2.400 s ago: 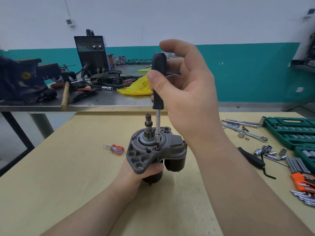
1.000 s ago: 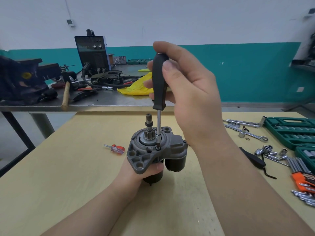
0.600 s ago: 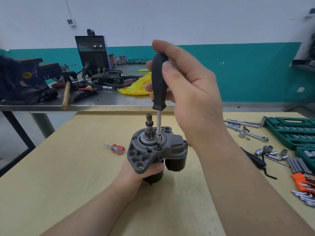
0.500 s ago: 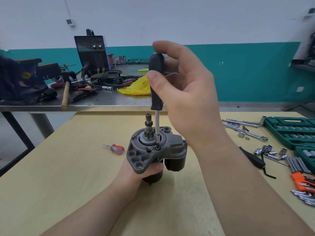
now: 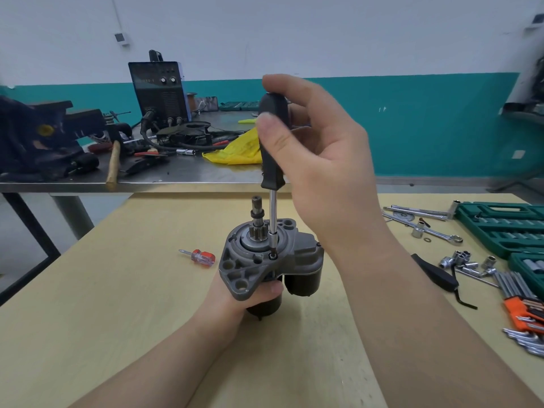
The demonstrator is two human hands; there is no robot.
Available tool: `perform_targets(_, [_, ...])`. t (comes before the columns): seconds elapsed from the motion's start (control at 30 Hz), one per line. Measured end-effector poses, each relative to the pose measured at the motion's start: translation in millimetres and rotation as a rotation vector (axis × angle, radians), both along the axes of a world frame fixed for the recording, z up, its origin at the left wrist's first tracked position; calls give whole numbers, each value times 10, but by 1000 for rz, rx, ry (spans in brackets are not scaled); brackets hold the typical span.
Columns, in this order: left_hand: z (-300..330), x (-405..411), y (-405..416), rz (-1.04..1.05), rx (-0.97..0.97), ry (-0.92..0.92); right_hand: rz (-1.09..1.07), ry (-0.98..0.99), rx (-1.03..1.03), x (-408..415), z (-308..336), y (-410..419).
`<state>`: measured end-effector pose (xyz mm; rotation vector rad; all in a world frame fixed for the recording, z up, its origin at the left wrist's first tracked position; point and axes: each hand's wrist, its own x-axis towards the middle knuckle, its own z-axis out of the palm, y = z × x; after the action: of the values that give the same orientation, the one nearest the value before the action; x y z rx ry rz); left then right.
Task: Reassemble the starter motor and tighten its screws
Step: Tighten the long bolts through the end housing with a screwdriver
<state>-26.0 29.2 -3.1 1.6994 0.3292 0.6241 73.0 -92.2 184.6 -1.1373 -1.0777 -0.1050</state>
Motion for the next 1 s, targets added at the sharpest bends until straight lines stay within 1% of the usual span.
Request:
perform_targets(0.1, [67,-2,-23,20,-31,-5,77,49,-3,3,-3,-15])
perform_targets(0.2, [76,64,-1,48,-65,-56,14,3,-15,-3,0,-8])
perform_targets(0.27, [109,22,-32,13,-30,-45,-44,-28,-22,-3,1,3])
perform_targets(0.37, [151,-57,-79,-10,0,5,-13,2,-13,0,0,1])
perform_targets(0.47, [164,-65,-72,-15,-14,-10,42,42,-12,7,-4,-5])
perform_targets(0.57, [118,-6,-42,-21,-47,-47,7,6,-22,4,-5,-12])
perform_targets(0.63, [94,73,-20,9,-87,-61,-41,-26,-29,6,-9,-4])
perform_targets(0.73, [83,95,-9,-6,-76,-66,-29,-7,-16,7,-6,1])
perform_targets(0.87, [80,100,35,40,-78,-17,60,33,3,16,-7,-20])
perform_targets(0.97, [107,96,0,48,-130,58,4,-28,-4,6,-5,-2])
perform_targets(1.0, [87,68,6,48,-97,94,-11,-38,-4,3,-6,8])
